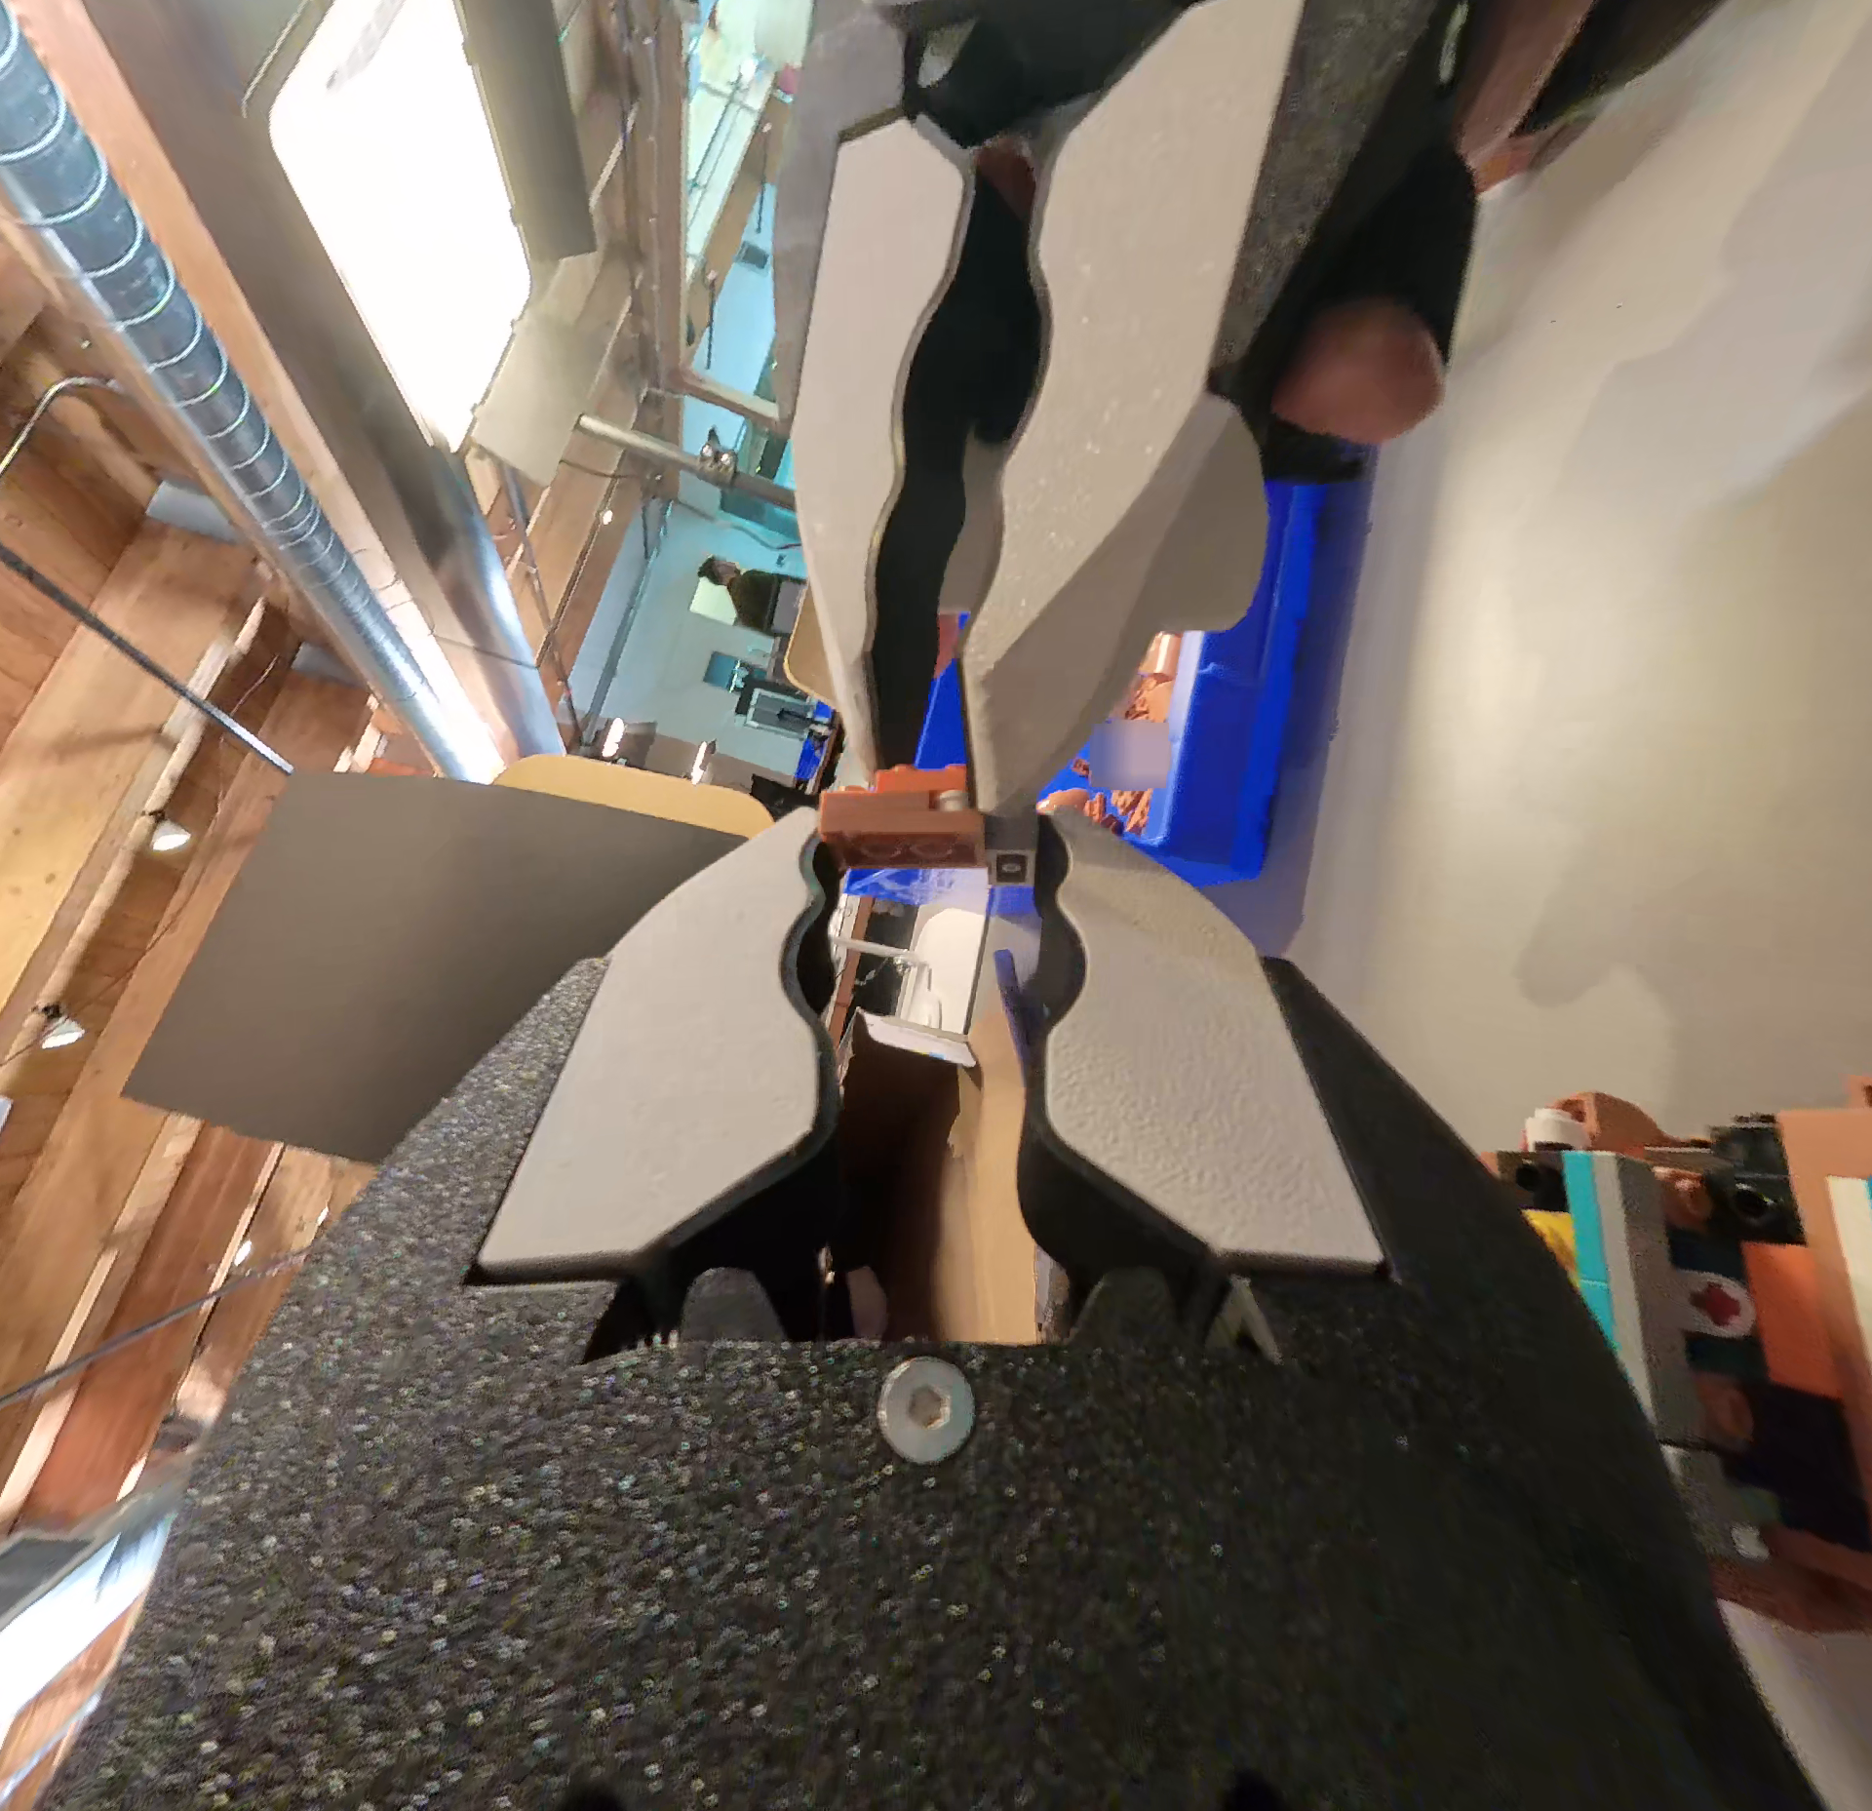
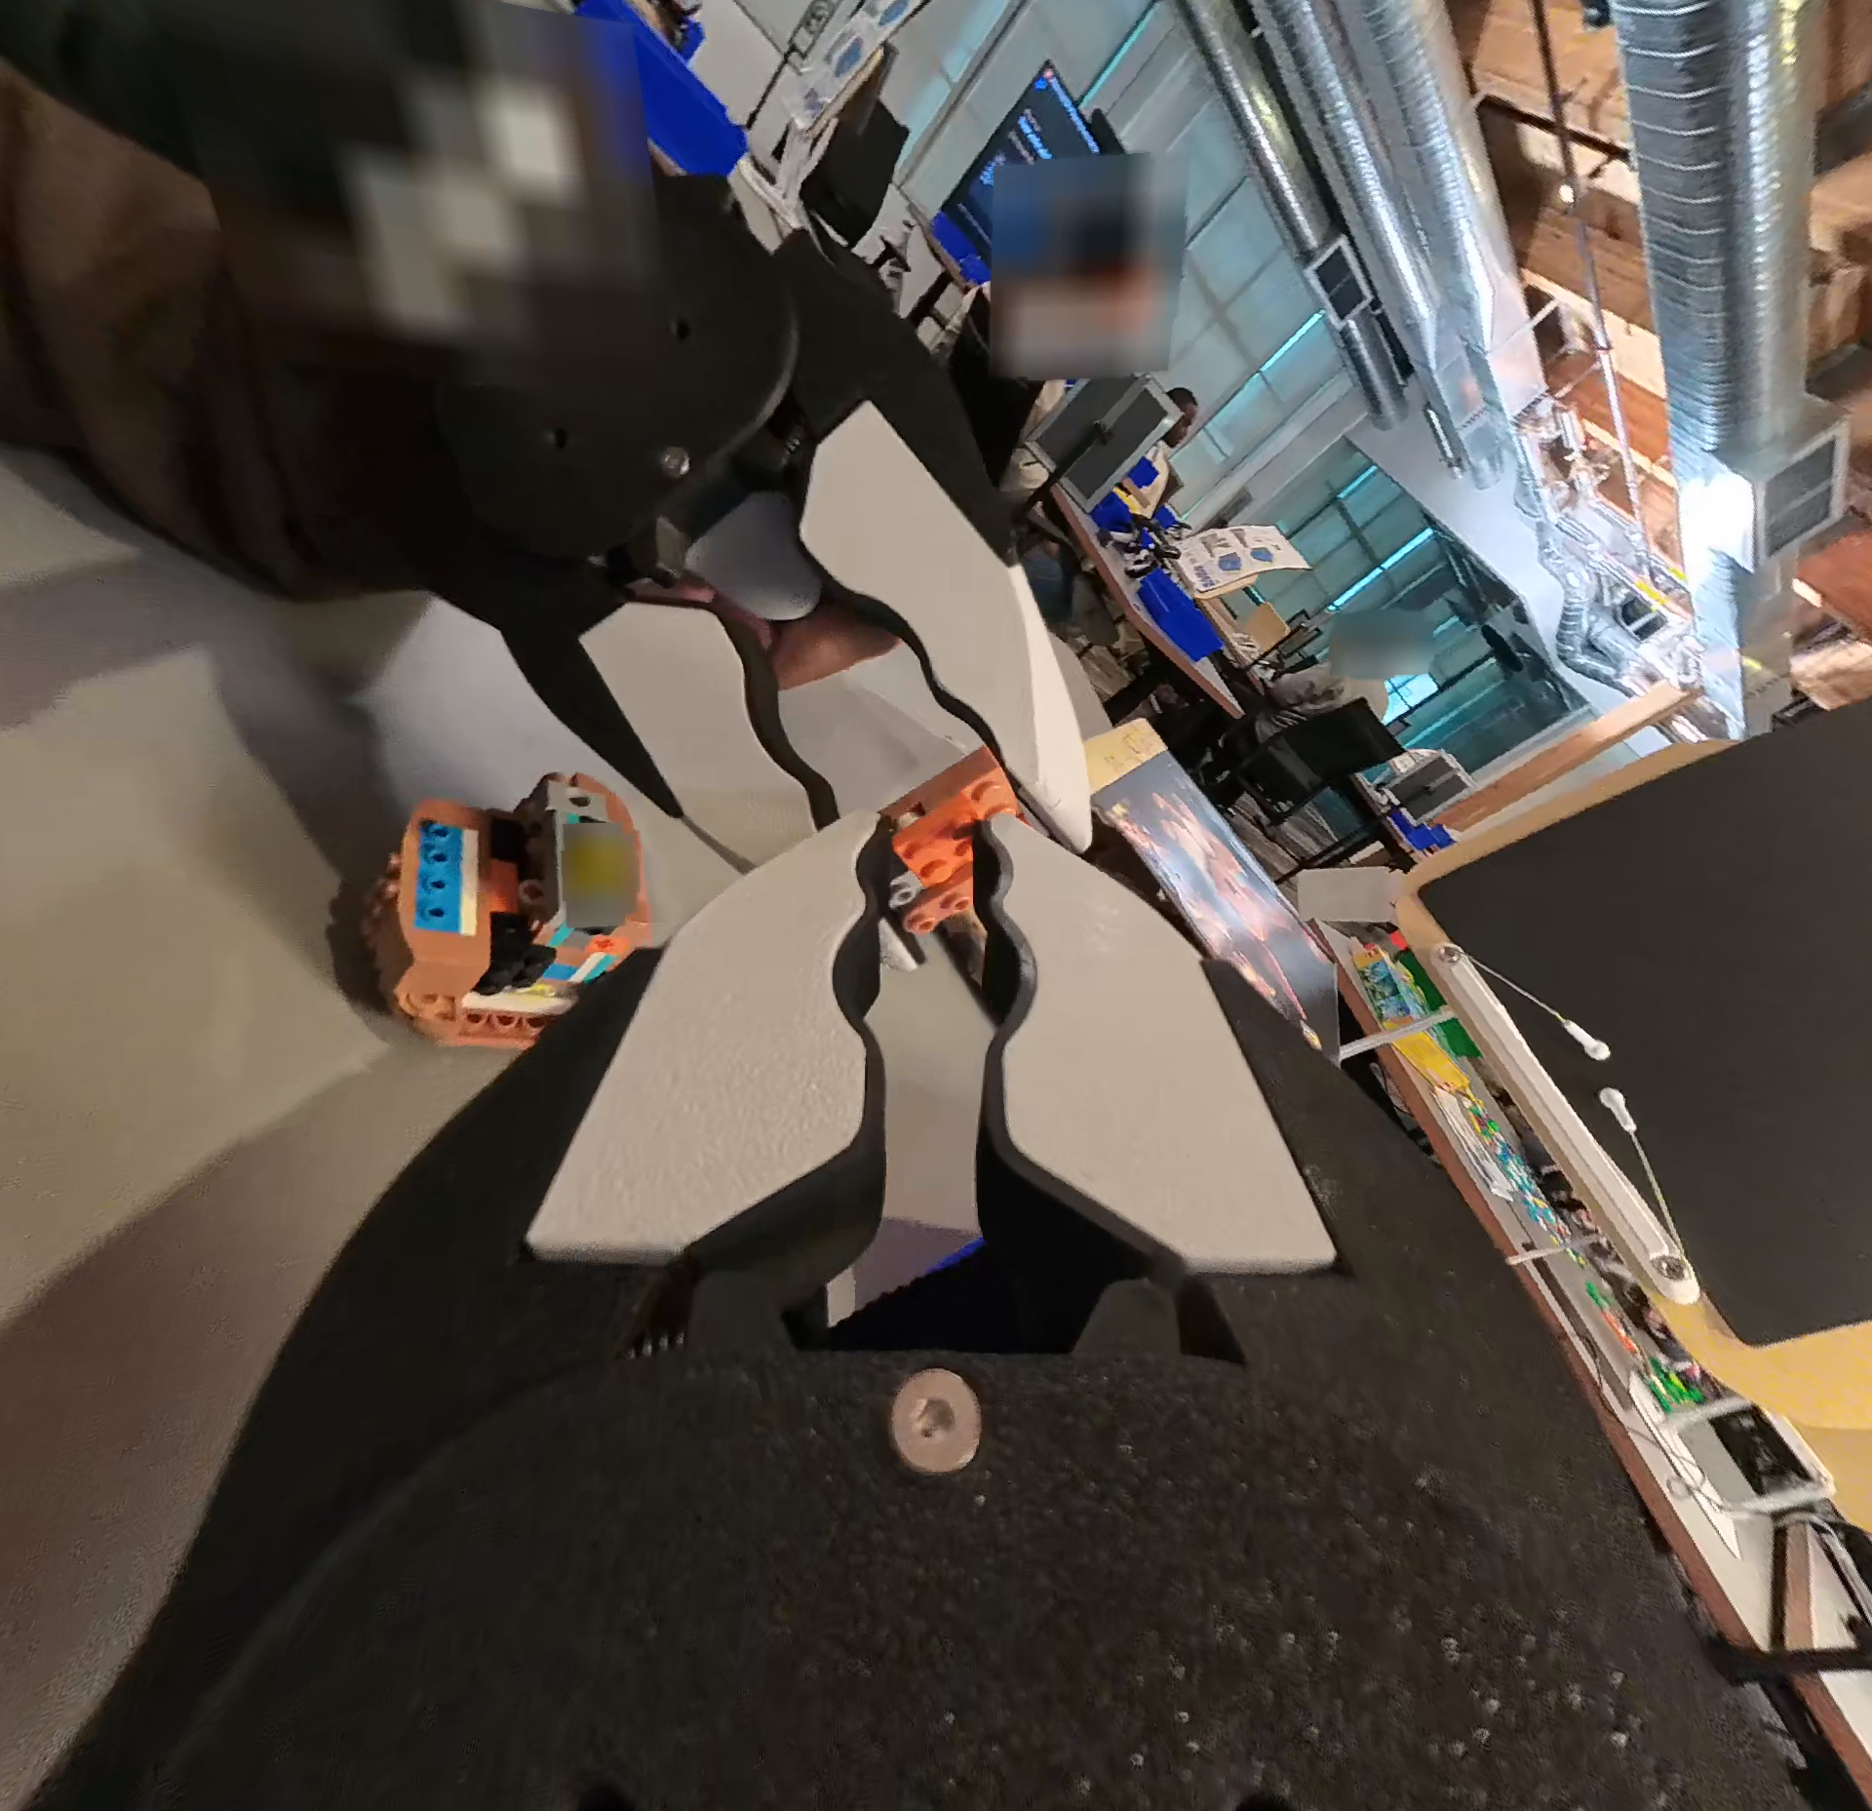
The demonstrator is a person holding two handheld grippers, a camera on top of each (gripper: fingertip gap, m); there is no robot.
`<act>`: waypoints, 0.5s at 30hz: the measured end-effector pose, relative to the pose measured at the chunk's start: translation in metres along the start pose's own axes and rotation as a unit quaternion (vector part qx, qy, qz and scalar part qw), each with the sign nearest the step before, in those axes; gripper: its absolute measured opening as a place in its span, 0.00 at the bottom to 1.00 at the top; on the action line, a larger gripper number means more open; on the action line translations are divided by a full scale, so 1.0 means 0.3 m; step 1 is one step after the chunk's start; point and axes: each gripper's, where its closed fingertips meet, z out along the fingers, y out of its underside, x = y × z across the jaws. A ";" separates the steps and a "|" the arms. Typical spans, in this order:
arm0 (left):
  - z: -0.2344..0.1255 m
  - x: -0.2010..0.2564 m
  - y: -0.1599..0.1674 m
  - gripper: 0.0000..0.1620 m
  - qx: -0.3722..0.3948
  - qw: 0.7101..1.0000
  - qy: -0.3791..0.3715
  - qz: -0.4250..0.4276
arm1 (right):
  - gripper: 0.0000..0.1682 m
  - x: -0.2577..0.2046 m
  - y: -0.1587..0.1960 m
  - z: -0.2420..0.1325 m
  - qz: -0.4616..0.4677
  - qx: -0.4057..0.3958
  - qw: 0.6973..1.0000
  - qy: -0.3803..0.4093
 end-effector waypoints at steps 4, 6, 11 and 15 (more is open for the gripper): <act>-0.007 0.018 -0.025 0.23 0.023 1.000 0.018 0.001 | 0.08 -0.019 -0.004 -0.017 -0.003 0.009 1.000 -0.028; -0.011 0.026 -0.034 0.23 0.032 0.999 0.026 0.000 | 0.08 -0.027 -0.006 -0.022 -0.003 0.014 0.999 -0.037; -0.017 0.042 -0.047 0.23 0.047 0.998 0.046 -0.011 | 0.08 -0.041 -0.003 -0.032 -0.018 0.005 0.998 -0.055; -0.012 0.060 -0.042 0.22 0.041 0.997 0.059 -0.003 | 0.08 -0.051 0.017 -0.035 -0.028 -0.020 0.997 -0.067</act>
